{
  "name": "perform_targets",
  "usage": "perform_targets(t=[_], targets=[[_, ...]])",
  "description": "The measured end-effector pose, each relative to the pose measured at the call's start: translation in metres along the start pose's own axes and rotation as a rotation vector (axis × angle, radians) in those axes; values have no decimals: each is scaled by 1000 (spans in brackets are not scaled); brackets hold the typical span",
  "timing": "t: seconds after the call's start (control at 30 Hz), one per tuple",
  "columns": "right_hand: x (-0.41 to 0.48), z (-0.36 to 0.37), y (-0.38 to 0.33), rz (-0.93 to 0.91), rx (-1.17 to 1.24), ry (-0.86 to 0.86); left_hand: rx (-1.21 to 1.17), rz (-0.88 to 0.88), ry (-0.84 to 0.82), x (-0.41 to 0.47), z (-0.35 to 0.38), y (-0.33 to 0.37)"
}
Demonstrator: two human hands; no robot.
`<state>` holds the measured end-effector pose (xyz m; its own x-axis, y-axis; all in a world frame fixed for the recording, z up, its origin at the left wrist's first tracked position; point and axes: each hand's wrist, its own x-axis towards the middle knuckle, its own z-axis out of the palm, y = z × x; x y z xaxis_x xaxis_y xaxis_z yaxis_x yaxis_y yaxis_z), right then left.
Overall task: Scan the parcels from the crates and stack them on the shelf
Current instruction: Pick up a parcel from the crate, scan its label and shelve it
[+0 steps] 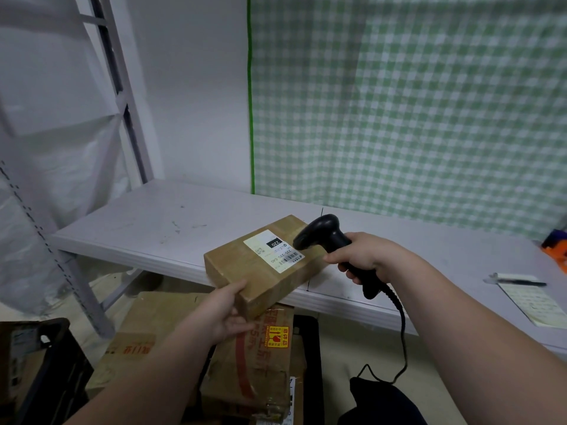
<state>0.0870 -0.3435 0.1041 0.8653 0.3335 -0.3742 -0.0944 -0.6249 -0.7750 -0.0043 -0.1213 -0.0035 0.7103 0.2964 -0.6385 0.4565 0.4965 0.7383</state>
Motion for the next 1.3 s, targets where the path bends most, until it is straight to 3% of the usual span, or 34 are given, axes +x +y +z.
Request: perform_targets(t=[0.2,0.4,0.6,0.83,1.07,1.3], targets=[[6,11,0,-35,77,-15,-185,53,28,9,-2,11],[36,32,-24,-68,124,-20,-255,169,193,41,-46,63],[105,70,-83,-133,169,0,-233,265,370,94,-107,140],[199,128,-129,-186,119,26,-236,308,451,164,-151,210],[253,155,-137,-150,97,0,-292,293,480,219,-179,243],[270,167,-135,-116,81,-1,-246,347,396,237,-176,264]])
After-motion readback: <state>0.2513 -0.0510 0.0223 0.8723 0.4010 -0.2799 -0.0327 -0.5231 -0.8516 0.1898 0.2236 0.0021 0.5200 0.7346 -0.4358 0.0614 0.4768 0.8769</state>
